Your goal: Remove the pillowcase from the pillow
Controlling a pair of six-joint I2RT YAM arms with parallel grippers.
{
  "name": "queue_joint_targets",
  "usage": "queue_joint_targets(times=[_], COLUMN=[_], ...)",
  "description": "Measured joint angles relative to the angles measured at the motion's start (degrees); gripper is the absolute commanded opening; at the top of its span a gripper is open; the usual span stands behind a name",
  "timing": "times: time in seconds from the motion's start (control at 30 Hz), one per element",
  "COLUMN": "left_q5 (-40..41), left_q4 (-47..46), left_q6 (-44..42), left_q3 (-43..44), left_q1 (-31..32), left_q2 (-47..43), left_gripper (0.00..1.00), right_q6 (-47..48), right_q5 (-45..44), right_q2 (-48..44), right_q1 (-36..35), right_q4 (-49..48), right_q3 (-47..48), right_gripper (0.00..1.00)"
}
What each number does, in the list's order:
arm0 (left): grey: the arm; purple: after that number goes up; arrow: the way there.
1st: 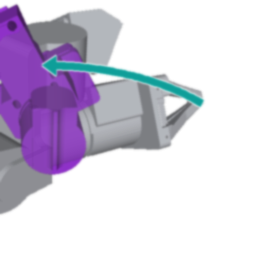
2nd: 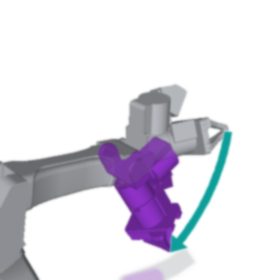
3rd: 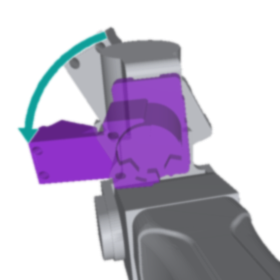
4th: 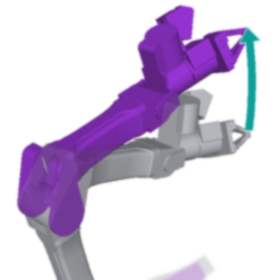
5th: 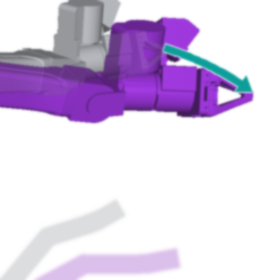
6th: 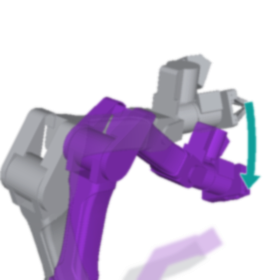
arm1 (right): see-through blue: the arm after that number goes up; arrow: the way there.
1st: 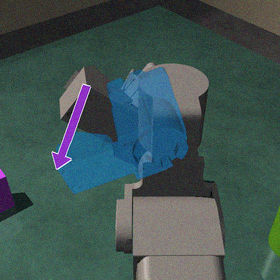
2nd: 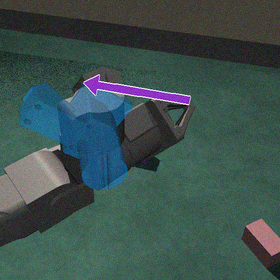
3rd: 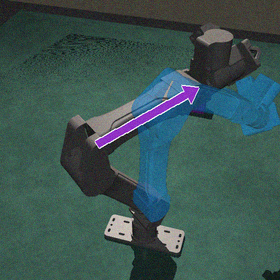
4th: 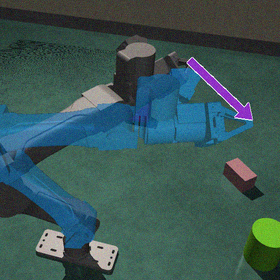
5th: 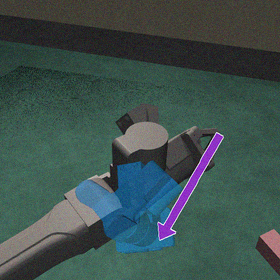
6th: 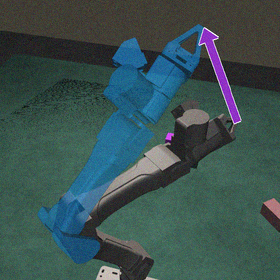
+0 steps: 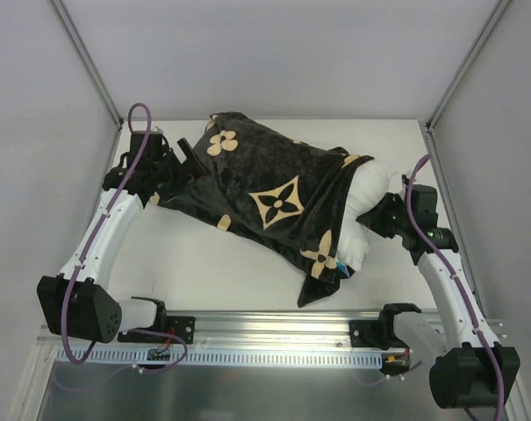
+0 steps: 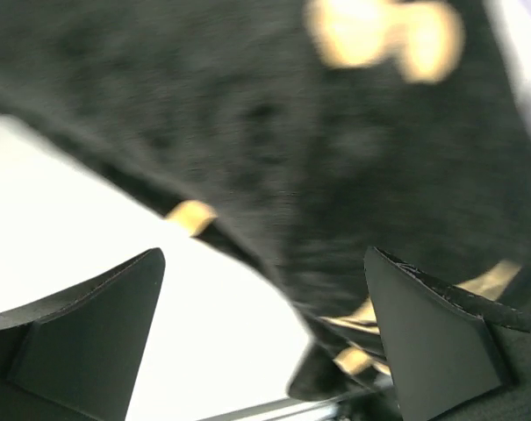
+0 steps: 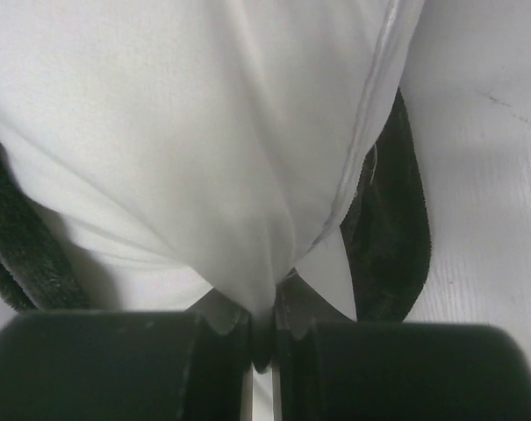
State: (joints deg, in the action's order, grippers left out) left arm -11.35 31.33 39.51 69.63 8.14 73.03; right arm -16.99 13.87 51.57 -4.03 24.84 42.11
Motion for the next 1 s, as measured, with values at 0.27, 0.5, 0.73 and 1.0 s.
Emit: queue_joint_targets(times=[0.27,0.5,0.73,1.0], left_q5=[9.2,10.6,13.2,13.3], left_q4=[3.7,4.0,3.5,2.6], left_q6=[-1.4,2.1,17.6,34.5], left_q3=[-5.2,-3.5,-3.5,-2.6], left_q1=[-6.8,-11.3,-13.0,-13.1], left_q2=[3.0,12.1,12.3,17.8], left_gripper=[0.99,0.99,0.99,0.98], right_q6=[1.3,1.7,2.1,2.1], right_q5=[4.8,6.2,7.3,8.2], right_q2=[4.2,4.7,4.7,2.9], right_q1=[3.9,4.6,5.0,5.0], right_q4=[1.2,1.4,1.5,2.3], right_q3=[2.6,2.8,2.8,2.8], right_gripper=[0.01,0.01,0.01,0.01])
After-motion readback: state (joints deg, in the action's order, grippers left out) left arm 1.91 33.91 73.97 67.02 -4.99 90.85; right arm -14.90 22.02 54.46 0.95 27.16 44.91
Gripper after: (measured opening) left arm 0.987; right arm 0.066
